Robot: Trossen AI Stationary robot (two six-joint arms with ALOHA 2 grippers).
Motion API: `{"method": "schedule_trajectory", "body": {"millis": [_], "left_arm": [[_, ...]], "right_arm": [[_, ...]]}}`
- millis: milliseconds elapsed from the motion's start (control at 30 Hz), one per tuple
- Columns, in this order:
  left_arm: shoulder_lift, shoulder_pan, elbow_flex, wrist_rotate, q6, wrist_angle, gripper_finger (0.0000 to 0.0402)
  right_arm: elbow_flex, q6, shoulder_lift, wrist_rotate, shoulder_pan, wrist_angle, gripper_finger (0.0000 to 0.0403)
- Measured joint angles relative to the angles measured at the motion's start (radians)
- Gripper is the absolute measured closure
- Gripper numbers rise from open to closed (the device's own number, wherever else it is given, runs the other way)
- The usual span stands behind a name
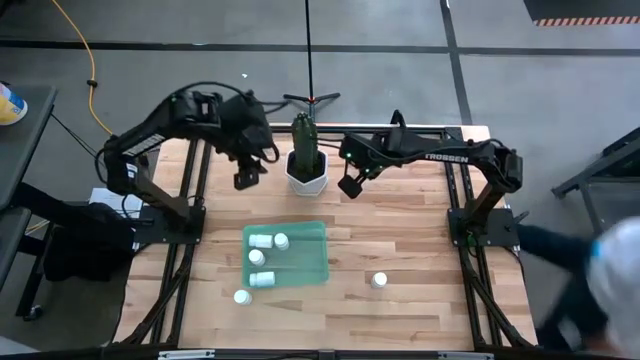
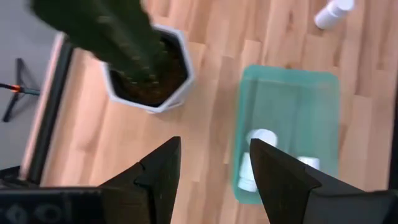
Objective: Pick and place pill bottles into a basket
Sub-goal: Put the white pill bottle into the green bin
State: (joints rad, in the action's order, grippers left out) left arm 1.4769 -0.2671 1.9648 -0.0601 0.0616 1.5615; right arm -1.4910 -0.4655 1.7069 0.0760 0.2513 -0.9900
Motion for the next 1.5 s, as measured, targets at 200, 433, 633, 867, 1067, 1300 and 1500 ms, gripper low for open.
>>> {"method": "schedule_trajectory", "body": {"millis": [200,433,633,867,1067,1300,1500], "left_arm": [[-0.014,-0.082,-0.001,-0.043,0.060,-0.016,0.0176],[-0.016,-0.147,-0.001,-0.141,0.125,-0.016,0.0177],[-0.016,-0.189,-0.001,-0.234,0.195,-0.006,0.0177],[-0.043,-0.282,-0.040,-0.351,0.275,0.010,0.0177],[-0.165,-0.383,-0.198,-0.461,0.293,-0.001,0.0177],[-0.359,-0.400,-0.454,-0.527,0.236,-0.102,0.0177],[-0.501,-0.400,-0.663,-0.562,0.165,-0.159,0.0177]], "right_arm": [[0.000,-0.009,0.000,-0.097,-0.070,0.141,0.0013],[0.000,-0.102,0.000,-0.203,-0.156,0.287,0.0013],[0.000,-0.187,0.000,-0.260,-0.231,0.378,0.0013],[0.000,-0.252,0.000,-0.264,-0.295,0.580,0.0013],[0.000,-0.251,-0.013,-0.208,-0.314,0.664,0.0013],[0.000,-0.229,-0.080,-0.187,-0.313,0.617,0.0013],[-0.001,-0.283,-0.171,-0.199,-0.319,0.329,0.0013]]}}
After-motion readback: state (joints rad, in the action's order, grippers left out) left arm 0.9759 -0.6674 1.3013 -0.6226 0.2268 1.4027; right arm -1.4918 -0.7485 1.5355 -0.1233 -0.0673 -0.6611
